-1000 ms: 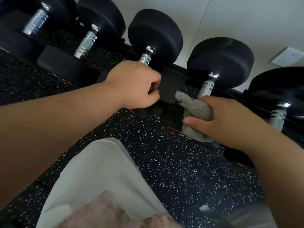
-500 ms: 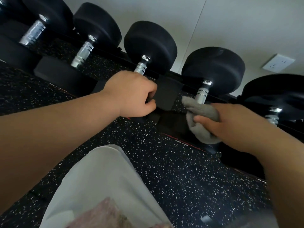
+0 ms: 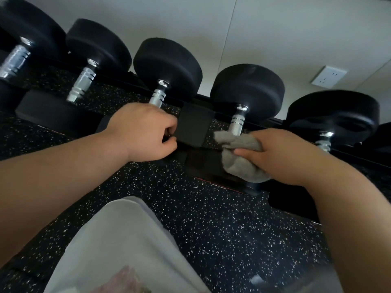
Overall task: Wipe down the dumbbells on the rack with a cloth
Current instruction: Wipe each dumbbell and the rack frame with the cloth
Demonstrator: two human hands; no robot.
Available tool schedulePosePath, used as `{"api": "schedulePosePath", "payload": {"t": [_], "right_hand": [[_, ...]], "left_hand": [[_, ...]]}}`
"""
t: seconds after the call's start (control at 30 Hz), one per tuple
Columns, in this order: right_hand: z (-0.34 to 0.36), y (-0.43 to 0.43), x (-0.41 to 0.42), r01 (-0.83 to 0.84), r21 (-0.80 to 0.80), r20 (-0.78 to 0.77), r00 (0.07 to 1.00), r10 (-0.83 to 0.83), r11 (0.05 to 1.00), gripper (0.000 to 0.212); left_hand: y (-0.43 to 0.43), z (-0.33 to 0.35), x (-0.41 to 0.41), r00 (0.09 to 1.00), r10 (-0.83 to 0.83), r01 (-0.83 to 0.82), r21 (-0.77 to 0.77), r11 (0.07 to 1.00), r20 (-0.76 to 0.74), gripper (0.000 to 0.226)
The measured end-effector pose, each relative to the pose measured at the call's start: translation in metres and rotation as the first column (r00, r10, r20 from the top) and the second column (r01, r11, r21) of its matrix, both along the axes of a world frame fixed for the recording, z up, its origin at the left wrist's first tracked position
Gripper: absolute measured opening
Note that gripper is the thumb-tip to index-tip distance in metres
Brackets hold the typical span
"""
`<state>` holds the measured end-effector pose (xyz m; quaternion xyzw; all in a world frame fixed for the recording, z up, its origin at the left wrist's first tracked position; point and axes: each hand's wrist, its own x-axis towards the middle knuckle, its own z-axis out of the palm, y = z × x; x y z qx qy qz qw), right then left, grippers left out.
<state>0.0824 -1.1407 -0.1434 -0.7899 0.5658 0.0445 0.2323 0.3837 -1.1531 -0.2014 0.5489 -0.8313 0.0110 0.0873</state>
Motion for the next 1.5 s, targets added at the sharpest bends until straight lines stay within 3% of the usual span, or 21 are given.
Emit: {"api": "schedulePosePath", "payload": {"t": [0.07,0.17,0.23,0.33,0.4,0.47,0.5,0.6,0.73,0.8,0.83,0.97,1.03,1.1,1.2,1.23,1.27,1.3,1.4,1.43,1.5], "right_hand": [[-0.004,-0.003,-0.014,0.103,-0.033,0.009,0.995,-0.103,0.994,0.038],[-0.030,-0.021,0.000,0.358,-0.122,0.173,0.926,-0.335,0.926,0.055],[-0.043,-0.033,0.018,0.458,-0.070,0.225,0.873,-0.433,0.886,0.065],[-0.055,-0.041,0.023,0.244,0.145,0.153,0.952,-0.265,0.959,0.049],[-0.064,-0.043,0.009,0.222,0.347,0.216,0.926,-0.308,0.911,0.046],[-0.071,-0.047,-0.002,0.251,0.488,0.271,0.867,-0.419,0.836,0.053],[-0.075,-0.050,-0.003,0.255,0.539,0.300,0.832,-0.466,0.803,0.046],[-0.074,-0.058,0.013,0.341,0.508,0.391,0.727,-0.565,0.791,0.031],[-0.073,-0.090,0.028,0.552,0.487,0.515,0.445,-0.733,0.677,0.051],[-0.072,-0.101,0.026,0.555,0.519,0.545,0.371,-0.752,0.650,0.058],[-0.075,-0.101,0.024,0.537,0.512,0.549,0.396,-0.736,0.671,0.056],[-0.086,-0.069,0.014,0.352,0.509,0.452,0.667,-0.592,0.785,0.027],[-0.083,-0.060,0.011,0.285,0.544,0.437,0.707,-0.556,0.789,0.030],[-0.071,-0.066,0.010,0.200,0.607,0.469,0.692,-0.550,0.769,0.029],[-0.061,-0.092,0.021,0.338,0.626,0.532,0.474,-0.702,0.703,0.034],[-0.064,-0.095,0.025,0.414,0.588,0.538,0.441,-0.718,0.695,0.038],[-0.069,-0.095,0.027,0.469,0.522,0.554,0.449,-0.701,0.712,0.041],[-0.071,-0.087,0.025,0.476,0.451,0.554,0.514,-0.655,0.755,0.041],[-0.075,-0.054,0.008,0.332,0.423,0.457,0.725,-0.515,0.843,0.029],[-0.073,-0.045,-0.003,0.315,0.447,0.447,0.732,-0.514,0.837,0.025],[-0.058,-0.032,-0.026,0.298,0.525,0.558,0.587,-0.587,0.797,0.026]], "left_hand": [[-0.001,0.000,-0.001,1.000,-0.002,0.002,0.002,1.000,0.001,0.037],[-0.001,0.000,-0.002,1.000,-0.010,0.010,-0.004,1.000,0.011,0.038],[-0.001,-0.001,-0.001,1.000,-0.010,0.011,-0.011,1.000,0.016,0.038],[-0.001,-0.002,0.000,1.000,-0.017,0.017,-0.017,1.000,0.013,0.037],[-0.002,-0.003,0.000,1.000,-0.022,0.023,-0.021,1.000,0.012,0.036],[-0.003,-0.003,0.000,1.000,-0.025,0.025,-0.020,0.999,0.012,0.036],[-0.003,-0.003,0.000,1.000,-0.025,0.025,-0.016,1.000,0.010,0.037],[-0.004,-0.003,0.000,1.000,-0.020,0.020,-0.015,1.000,0.015,0.039],[-0.004,-0.004,0.000,1.000,-0.007,0.007,-0.019,1.000,0.015,0.038],[-0.003,-0.004,0.001,1.000,0.003,-0.002,-0.018,1.000,0.021,0.037],[-0.003,-0.003,0.001,1.000,0.005,-0.004,-0.017,1.000,0.025,0.037],[-0.003,-0.001,-0.001,1.000,0.010,-0.010,-0.008,1.000,0.022,0.038],[-0.003,-0.001,-0.001,1.000,0.014,-0.014,-0.006,1.000,0.015,0.038],[-0.004,-0.002,-0.002,1.000,0.022,-0.022,-0.008,1.000,0.012,0.038],[-0.004,-0.002,-0.002,0.999,0.030,-0.030,-0.011,0.999,0.011,0.038],[-0.003,-0.002,-0.001,0.999,0.031,-0.031,-0.009,0.999,0.009,0.038],[-0.003,-0.002,-0.001,0.999,0.032,-0.032,-0.008,0.999,0.006,0.037],[-0.003,-0.001,-0.001,0.999,0.033,-0.032,-0.006,0.999,0.005,0.037],[-0.003,-0.002,-0.001,0.999,0.031,-0.031,-0.003,1.000,0.010,0.036],[-0.004,-0.002,-0.001,0.999,0.030,-0.030,-0.004,1.000,0.011,0.036],[-0.004,-0.003,-0.001,0.999,0.024,-0.023,-0.009,1.000,0.024,0.036]]}}
